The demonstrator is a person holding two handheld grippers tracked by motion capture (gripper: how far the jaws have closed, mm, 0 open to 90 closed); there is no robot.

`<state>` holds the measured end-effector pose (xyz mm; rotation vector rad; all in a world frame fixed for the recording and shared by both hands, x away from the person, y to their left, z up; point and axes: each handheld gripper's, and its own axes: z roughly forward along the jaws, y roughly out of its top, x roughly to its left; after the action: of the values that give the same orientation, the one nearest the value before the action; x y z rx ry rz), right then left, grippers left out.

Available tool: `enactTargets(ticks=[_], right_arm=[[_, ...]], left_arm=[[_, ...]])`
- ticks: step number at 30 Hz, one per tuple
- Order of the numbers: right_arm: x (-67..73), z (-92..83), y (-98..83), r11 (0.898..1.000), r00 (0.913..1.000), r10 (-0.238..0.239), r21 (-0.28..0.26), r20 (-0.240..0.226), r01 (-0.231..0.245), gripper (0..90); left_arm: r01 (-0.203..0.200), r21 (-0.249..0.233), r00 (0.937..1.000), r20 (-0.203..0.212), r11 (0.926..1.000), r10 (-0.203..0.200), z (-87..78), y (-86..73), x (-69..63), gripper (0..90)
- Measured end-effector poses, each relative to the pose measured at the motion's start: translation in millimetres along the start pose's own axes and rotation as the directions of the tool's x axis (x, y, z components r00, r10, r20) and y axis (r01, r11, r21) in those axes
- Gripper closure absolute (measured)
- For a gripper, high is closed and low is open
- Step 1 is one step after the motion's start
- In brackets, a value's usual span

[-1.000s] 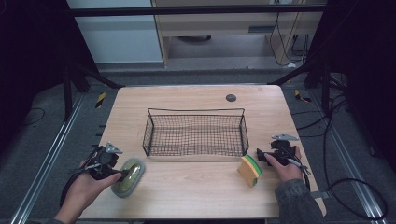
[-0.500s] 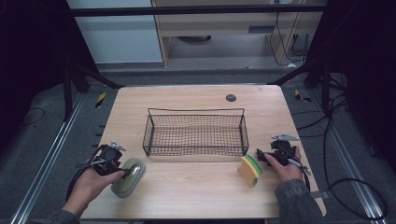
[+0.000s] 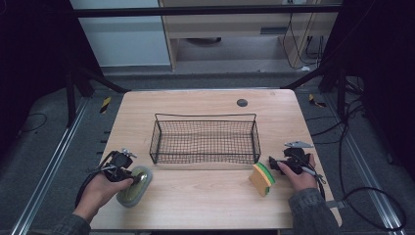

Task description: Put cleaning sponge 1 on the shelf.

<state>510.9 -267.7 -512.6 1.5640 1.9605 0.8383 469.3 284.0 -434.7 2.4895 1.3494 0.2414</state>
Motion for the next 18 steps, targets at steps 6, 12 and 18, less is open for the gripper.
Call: enactTargets(ticks=[6, 12, 18], right_arm=[[-0.1, 0.0, 0.0, 1.000, 1.0000, -0.001, 0.000, 0.000, 0.001, 1.1], [0.1, -0.2, 0.0, 1.000, 1.0000, 0.001, -0.001, -0.002, -0.001, 1.1], [0.1, -0.3, -0.1, 1.000, 1.0000, 0.000, 0.000, -0.002, 0.000, 1.1]], left_arm=[[-0.007, 0.006, 0.9998, 0.021, 1.0000, 0.007, 3.1, 1.1, 2.6, 66.5], [-0.061, -0.024, 0.9979, 0.021, 0.9978, 0.062, -3.7, -2.0, 2.5, 69.8], [-0.135, -0.055, 0.9908, 0.003, 0.9893, 0.135, -18.3, -7.8, 4.7, 70.0]])
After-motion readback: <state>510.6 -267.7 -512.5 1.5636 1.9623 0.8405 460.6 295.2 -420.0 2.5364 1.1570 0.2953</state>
